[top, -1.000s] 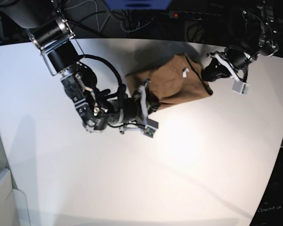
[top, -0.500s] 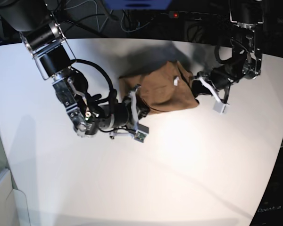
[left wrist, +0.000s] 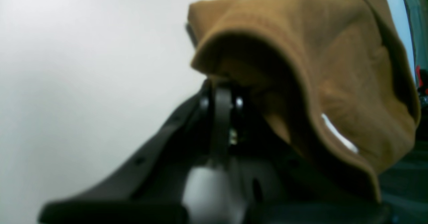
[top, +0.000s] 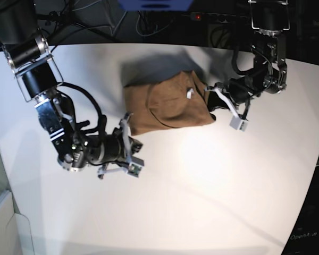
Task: Fold the T-shirt properly
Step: 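Drag the tan bundle with the right gripper toward the left gripper, then grasp the bundle edge with the left gripper and rotate it upright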
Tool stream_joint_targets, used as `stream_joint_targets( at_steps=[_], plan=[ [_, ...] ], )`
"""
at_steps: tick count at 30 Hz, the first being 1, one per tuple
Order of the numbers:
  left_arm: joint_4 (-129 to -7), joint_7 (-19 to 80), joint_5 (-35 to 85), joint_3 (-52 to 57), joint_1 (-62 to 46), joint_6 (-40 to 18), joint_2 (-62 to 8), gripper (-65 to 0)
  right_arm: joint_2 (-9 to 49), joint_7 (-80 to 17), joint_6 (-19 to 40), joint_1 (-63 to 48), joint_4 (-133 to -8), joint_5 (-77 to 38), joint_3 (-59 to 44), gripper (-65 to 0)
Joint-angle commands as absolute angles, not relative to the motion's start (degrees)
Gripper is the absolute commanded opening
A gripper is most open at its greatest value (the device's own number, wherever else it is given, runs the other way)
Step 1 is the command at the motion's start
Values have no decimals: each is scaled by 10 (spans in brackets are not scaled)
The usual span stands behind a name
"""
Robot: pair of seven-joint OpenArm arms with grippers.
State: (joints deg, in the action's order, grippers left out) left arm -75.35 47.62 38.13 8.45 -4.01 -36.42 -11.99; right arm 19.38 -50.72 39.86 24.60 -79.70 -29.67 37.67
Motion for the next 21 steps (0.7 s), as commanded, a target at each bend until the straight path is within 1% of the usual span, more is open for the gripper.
stream_joint_targets(
  at_steps=[1, 5, 10, 16, 21],
  plan=[
    [-762, 468, 389, 86, -33, -369, -123, -633, 194, -486, 400, 265, -792, -294, 372, -646],
    [-762, 471, 389, 86, -33, -369, -123, -633, 197, -460, 400, 272, -751, -250, 373, -647],
    [-762, 470, 389, 86, -33, -369, -123, -633, 177, -438, 400, 270, -696, -203, 371, -647],
    [-758, 470, 389, 86, -10, -369, -123, -633, 175, -418, 400, 239, -686, -200, 370, -647],
    [-704, 466, 389, 83, 38, -369, -117, -633, 175, -418, 400, 193, -687, -200, 370, -647]
  ],
)
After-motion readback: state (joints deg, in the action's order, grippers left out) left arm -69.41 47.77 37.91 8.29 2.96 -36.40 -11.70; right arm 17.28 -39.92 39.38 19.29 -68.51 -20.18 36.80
